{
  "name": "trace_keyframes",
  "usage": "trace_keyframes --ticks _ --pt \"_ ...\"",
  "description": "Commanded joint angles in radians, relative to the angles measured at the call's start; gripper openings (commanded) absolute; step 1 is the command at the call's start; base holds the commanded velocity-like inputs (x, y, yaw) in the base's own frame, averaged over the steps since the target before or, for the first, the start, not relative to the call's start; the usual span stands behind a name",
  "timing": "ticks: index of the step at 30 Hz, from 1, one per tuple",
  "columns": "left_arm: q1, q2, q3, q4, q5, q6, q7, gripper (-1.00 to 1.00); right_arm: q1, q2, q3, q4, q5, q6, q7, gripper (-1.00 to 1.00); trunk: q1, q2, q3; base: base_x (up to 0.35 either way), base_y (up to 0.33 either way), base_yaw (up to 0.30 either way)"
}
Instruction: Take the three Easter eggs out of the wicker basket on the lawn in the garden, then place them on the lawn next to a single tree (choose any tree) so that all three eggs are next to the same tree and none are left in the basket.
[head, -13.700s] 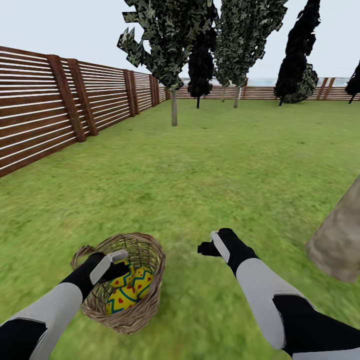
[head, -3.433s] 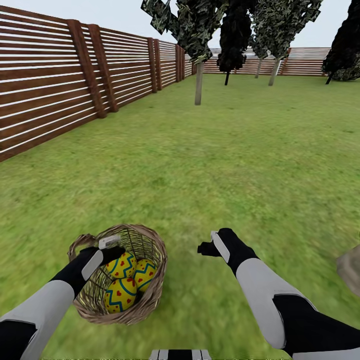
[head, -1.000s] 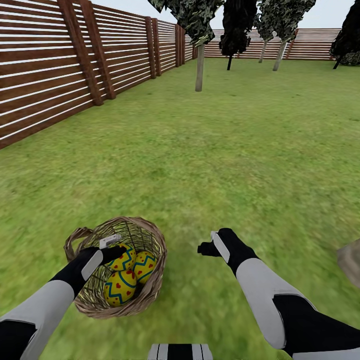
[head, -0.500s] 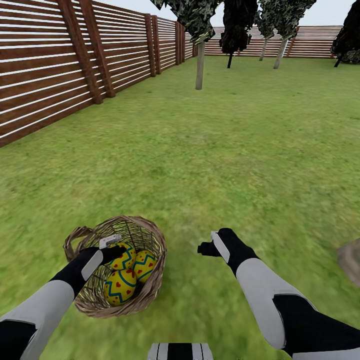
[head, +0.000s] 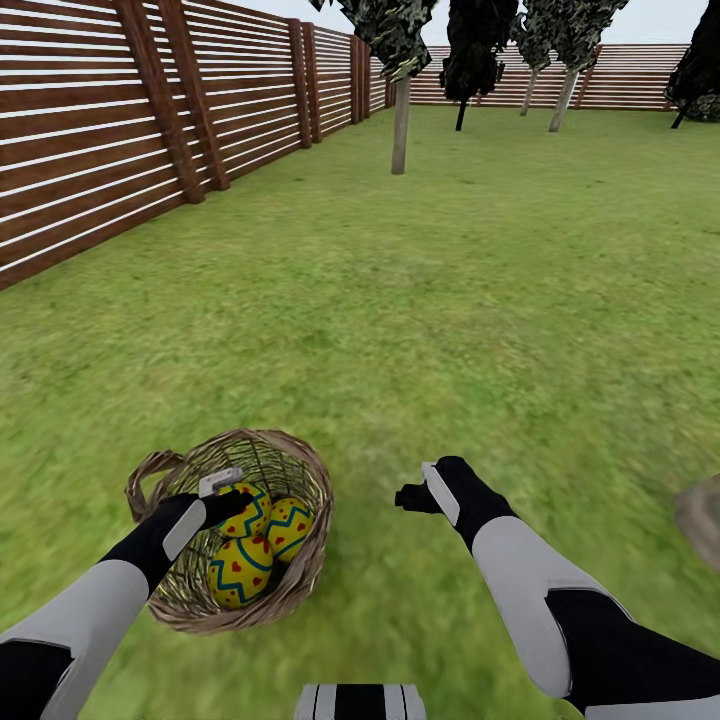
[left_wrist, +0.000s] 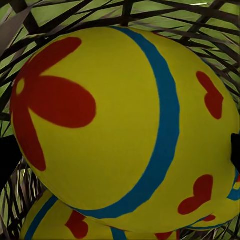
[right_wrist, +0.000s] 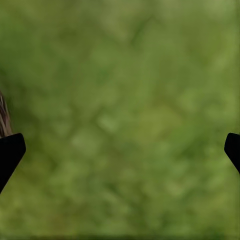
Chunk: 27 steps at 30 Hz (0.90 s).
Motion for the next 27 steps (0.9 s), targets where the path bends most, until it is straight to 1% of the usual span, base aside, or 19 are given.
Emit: trace_keyframes --ticks 1,3,4,27 --pt "0.001 0.001 -0.009 -0.001 0.005 0.004 0.010 1.00 0.000 0.001 -0.006 -0.001 -0.009 0.003 -0.009 1.00 0.000 0.000 -0.001 0.000 0.000 0.000" --pt "0.001 0.001 -0.009 -0.001 0.005 0.004 0.010 1.00 0.000 0.001 -0.006 -0.001 -0.009 0.003 -0.009 1.00 0.000 0.000 -0.001 0.000 0.000 0.000" --pt "0.001 0.001 -0.009 -0.001 0.005 0.004 0.010 -1.00 0.000 0.001 -0.006 -0.001 -0.009 0.003 -0.009 1.00 0.000 0.000 -0.001 0.000 0.000 0.000" --pt "0.001 0.001 -0.005 -0.001 0.005 0.004 0.011 -1.00 0.000 0.001 -0.006 -0.001 -0.009 0.003 -0.009 1.00 0.000 0.000 -0.001 0.000 0.000 0.000"
